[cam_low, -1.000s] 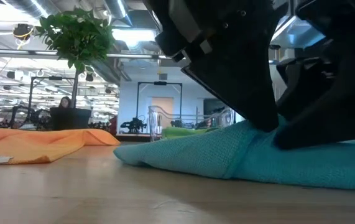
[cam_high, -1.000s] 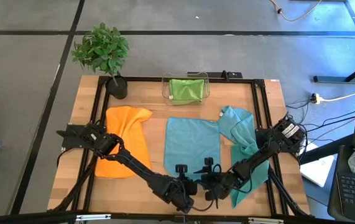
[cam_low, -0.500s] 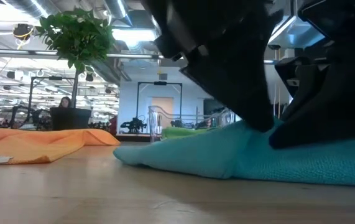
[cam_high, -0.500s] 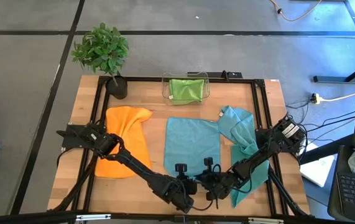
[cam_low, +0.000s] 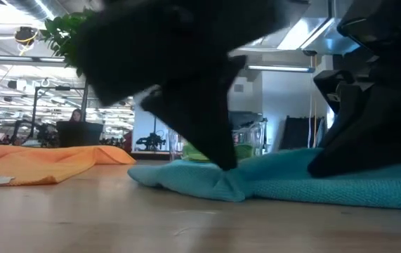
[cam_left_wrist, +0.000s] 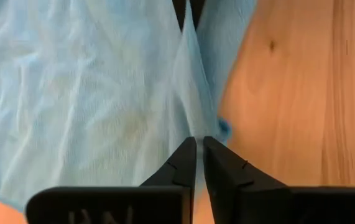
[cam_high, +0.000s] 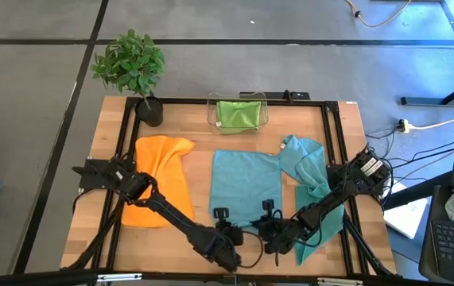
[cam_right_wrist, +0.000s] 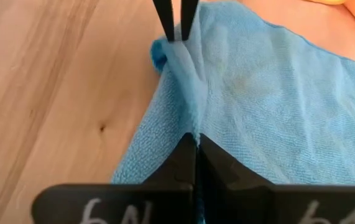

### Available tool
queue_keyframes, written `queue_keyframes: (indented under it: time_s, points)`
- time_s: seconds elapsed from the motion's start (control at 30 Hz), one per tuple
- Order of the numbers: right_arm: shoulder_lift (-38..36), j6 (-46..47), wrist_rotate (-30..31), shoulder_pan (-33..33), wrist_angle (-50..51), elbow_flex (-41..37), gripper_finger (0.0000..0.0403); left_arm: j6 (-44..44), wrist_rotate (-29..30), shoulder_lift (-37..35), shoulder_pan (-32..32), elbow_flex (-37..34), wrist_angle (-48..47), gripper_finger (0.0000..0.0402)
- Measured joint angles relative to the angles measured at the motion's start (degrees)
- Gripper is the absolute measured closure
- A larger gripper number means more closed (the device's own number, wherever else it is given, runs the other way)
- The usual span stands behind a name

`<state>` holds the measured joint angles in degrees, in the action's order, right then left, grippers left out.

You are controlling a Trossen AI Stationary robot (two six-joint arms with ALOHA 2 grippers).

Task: Fold microfiber towels
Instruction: Fold the top left blue microfiber towel

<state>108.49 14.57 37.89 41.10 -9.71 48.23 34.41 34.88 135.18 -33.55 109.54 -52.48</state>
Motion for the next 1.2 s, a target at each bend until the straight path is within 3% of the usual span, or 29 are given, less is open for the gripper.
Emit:
queue_keyframes:
  time_s: [0.33, 0.47, 0.63, 0.87, 1.2]
  points:
    - [0.0, 0.13, 0.12, 0.0, -0.14, 0.0, 0.0397, 1.61, -0.1, -0.66, -1.31, 0.33, -2.56, 0.0399]
    - [0.0, -0.29, 1.57, -0.01, -1.01, -0.03, 0.0397, 0.77, -0.02, -0.9, -1.46, 3.33, 0.72, 0.0398]
    - [0.0, -1.46, 0.43, -0.65, -4.03, -0.04, 0.0397, -4.68, 0.13, -0.99, -1.5, 4.74, 9.36, 0.0369]
    - [0.0, -3.9, -0.45, -1.13, -4.04, 1.78, 0.0396, -4.88, 1.2, -0.99, -0.62, 4.7, 6.34, 0.0313]
    - [0.0, -4.43, -0.17, -1.14, 3.98, 7.42, 0.0396, -3.61, 3.1, -0.99, 0.93, 4.68, 3.92, 0.0284]
